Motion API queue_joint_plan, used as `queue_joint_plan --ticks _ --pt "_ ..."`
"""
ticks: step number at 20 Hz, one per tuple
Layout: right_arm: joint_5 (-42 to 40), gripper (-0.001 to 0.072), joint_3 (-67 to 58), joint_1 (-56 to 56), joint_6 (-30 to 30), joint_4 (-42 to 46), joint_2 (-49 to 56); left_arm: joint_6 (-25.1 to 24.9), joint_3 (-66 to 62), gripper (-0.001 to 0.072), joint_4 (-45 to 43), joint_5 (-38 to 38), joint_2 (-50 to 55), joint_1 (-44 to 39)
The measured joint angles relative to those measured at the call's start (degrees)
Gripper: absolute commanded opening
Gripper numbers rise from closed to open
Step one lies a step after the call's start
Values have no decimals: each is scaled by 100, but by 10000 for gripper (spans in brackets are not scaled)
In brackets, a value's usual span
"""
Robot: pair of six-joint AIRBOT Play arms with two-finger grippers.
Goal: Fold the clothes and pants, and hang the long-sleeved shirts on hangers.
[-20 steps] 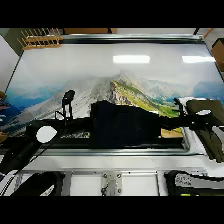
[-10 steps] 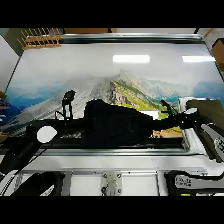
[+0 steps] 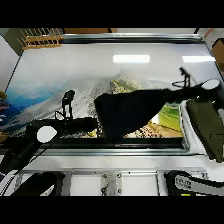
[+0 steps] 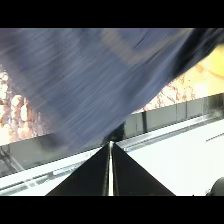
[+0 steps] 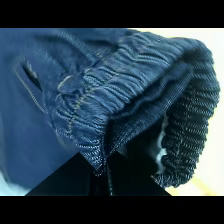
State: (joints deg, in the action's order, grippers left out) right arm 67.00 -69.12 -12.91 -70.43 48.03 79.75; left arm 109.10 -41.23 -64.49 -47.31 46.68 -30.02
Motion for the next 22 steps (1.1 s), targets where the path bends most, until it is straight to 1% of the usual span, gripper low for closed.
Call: queue_joint_plan --ticks 2,4,7,10,13,16,19,22 --pt "2 19 -874 -146 -890 595 -39 0 0 15 -2 0 0 0" --pt "96 20 -1626 -420 -1633 1051 -61 0 0 15 -13 22 0 0" --pt "378 20 -2350 -975 -2444 1440 -144 0 0 15 -33 92 2 0" --pt "581 20 -2632 -1589 -2986 1639 -358 -2 0 14 -46 173 2 0" --pt "820 20 -2736 -2157 -3377 1923 -647 -7 0 15 -46 219 2 0" --pt "1360 20 -2767 -2490 -3563 2391 -909 -20 0 15 -48 238 2 0" --pt "1897 20 -2776 -2625 -3611 2968 -1163 -48 0 15 -48 247 2 0" --pt "2387 20 -2776 -2673 -3550 3362 -1329 -66 0 14 -50 254 2 0"
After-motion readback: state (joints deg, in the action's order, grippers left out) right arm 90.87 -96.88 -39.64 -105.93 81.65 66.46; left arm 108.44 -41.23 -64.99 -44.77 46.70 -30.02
